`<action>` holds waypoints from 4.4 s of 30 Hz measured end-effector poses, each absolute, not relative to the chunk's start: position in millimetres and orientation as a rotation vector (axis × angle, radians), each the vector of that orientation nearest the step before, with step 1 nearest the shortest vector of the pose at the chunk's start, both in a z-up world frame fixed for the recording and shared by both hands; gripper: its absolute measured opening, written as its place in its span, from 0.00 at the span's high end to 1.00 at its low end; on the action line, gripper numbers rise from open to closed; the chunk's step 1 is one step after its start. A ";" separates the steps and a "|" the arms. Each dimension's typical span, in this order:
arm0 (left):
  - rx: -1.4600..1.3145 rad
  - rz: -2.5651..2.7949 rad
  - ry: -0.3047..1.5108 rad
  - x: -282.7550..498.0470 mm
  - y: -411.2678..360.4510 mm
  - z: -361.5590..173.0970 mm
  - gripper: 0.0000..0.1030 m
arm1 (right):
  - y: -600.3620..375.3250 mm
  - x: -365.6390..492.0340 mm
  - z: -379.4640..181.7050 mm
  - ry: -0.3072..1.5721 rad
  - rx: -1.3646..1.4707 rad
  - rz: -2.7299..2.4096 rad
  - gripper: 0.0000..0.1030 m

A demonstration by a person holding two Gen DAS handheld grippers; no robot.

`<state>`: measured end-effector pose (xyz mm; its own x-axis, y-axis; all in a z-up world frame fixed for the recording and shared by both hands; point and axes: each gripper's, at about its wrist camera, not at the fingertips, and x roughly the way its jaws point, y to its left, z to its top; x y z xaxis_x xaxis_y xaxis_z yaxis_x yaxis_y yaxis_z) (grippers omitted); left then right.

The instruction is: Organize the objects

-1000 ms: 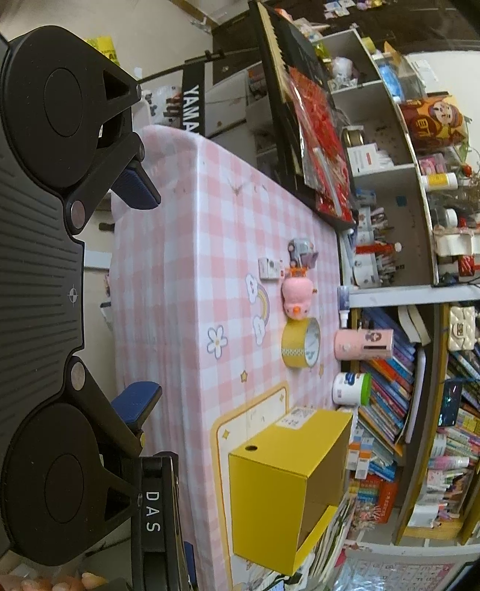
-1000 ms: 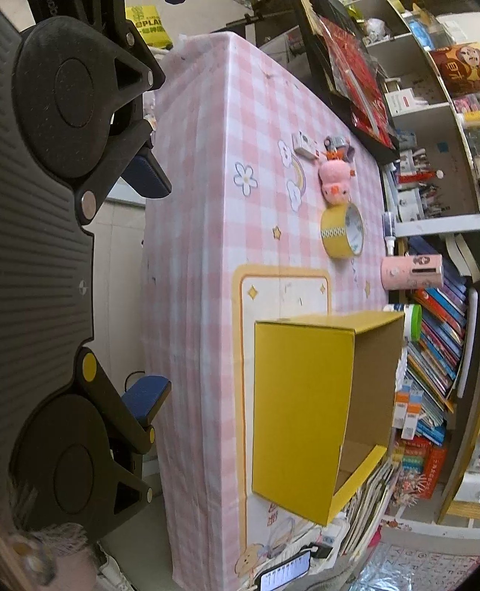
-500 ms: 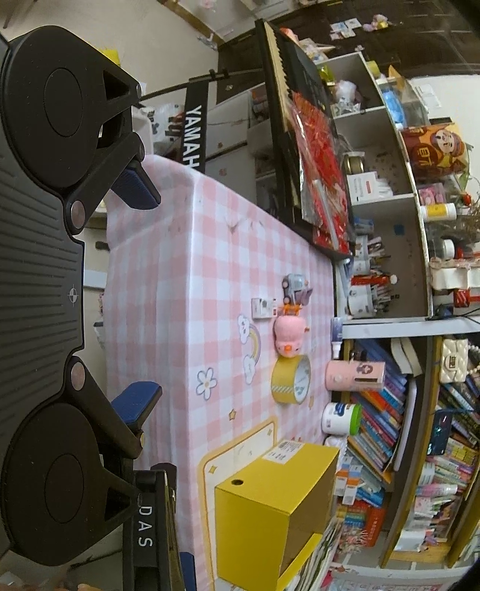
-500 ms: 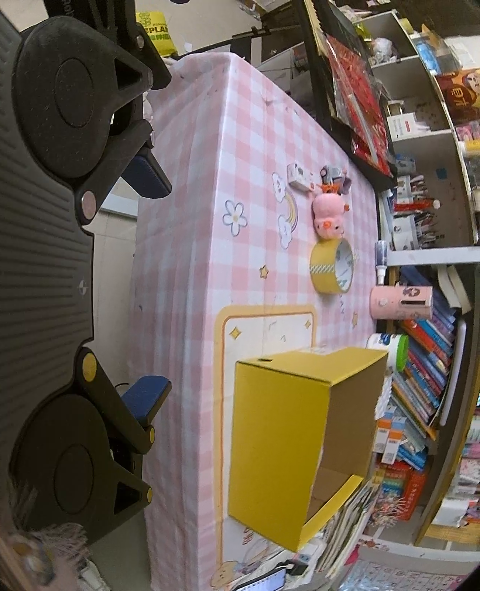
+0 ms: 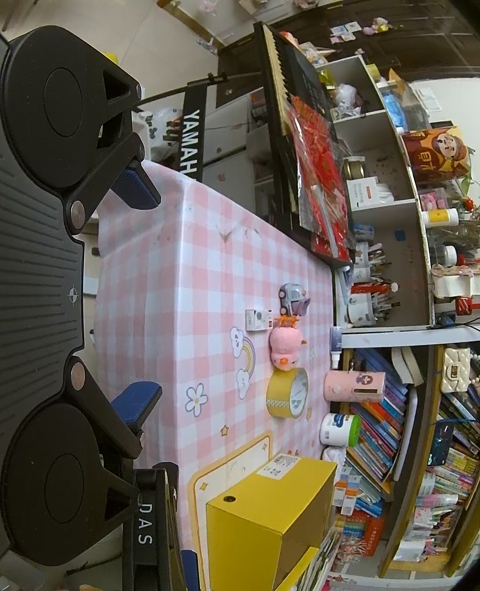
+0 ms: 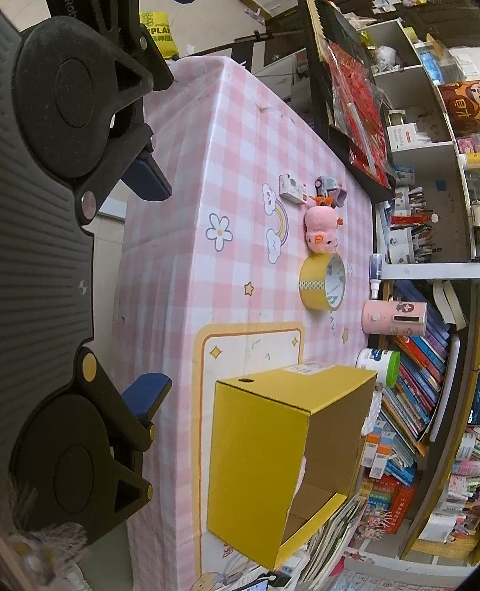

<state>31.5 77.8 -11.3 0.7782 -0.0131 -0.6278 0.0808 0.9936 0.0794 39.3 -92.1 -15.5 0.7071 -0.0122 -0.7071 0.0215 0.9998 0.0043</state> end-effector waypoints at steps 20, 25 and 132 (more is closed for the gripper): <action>0.069 -0.032 0.712 119.4 72.7 -22.3 0.02 | -91.0 135.2 -23.3 0.809 -0.027 0.023 0.09; 0.048 -0.037 0.726 143.7 68.3 -23.5 0.02 | -95.2 162.8 -24.0 0.815 -0.031 0.024 0.09; -0.106 -0.180 0.704 107.6 97.6 -5.7 0.73 | -84.7 137.8 11.1 0.655 -0.020 0.091 0.15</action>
